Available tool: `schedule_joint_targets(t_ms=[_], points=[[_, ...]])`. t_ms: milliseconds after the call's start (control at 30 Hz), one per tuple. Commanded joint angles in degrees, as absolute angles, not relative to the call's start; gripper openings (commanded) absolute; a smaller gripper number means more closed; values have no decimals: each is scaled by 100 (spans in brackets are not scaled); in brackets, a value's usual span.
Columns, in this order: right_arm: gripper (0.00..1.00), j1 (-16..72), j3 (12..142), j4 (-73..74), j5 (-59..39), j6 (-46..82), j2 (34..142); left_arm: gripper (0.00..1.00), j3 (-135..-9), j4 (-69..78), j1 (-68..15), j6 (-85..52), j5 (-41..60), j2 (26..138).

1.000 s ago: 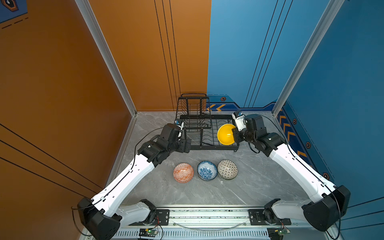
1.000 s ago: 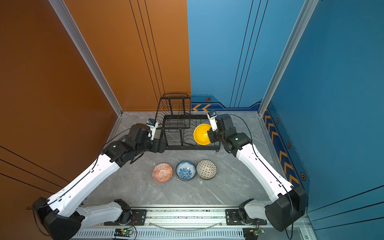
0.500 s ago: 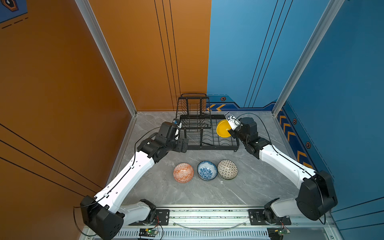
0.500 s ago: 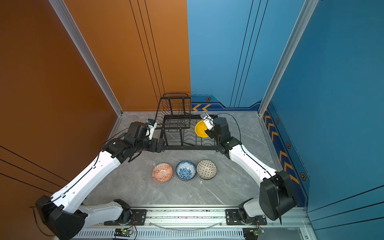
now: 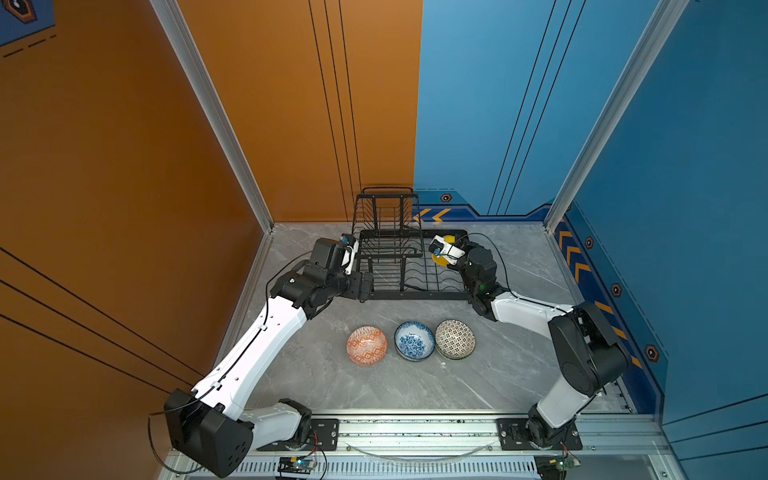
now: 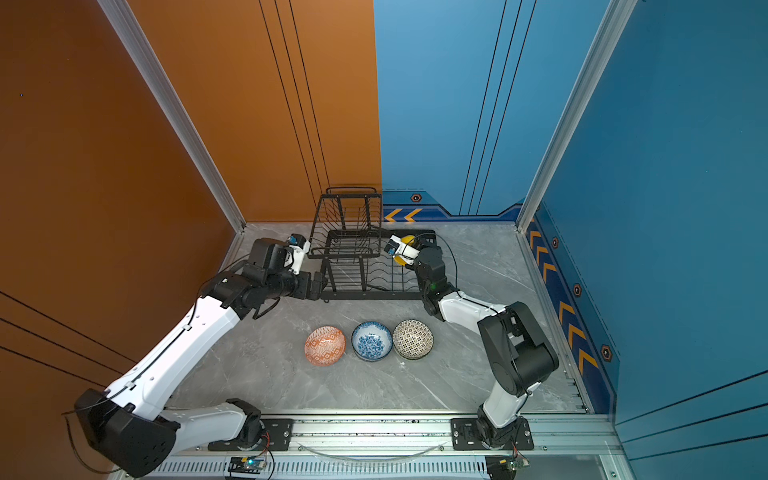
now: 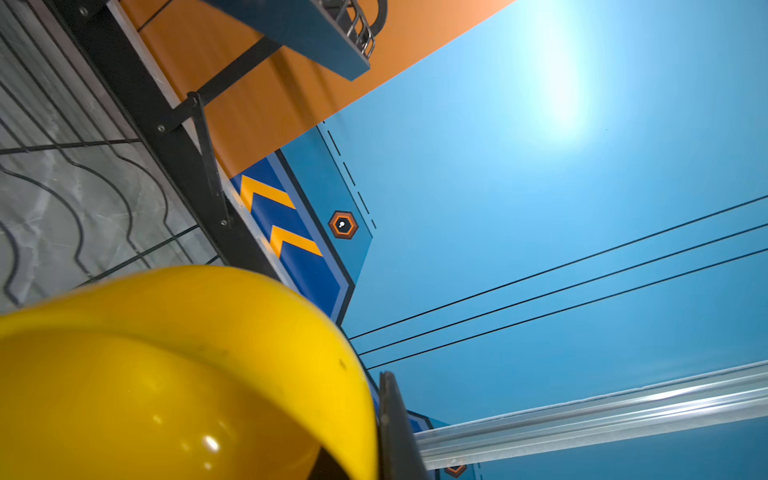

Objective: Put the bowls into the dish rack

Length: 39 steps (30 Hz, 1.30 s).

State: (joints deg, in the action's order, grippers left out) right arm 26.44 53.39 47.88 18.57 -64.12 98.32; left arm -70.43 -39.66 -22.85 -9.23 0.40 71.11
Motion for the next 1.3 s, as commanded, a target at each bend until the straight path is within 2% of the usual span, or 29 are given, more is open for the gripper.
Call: schedule_joint_targets(t_ms=[0,467,1267], points=[[0,2542,5327,6269,2057,-7528,10284,98,-7108,-3846,-2224,-817,170,7132],[0,2562,5831,8118,1950,-8726,11847,98,-7174,-3843,-2208,-799,206,7228],[0,2460,7322,6924,1238,-8713,12858,98,-7150,-3902,-2268,-776,211,7110]])
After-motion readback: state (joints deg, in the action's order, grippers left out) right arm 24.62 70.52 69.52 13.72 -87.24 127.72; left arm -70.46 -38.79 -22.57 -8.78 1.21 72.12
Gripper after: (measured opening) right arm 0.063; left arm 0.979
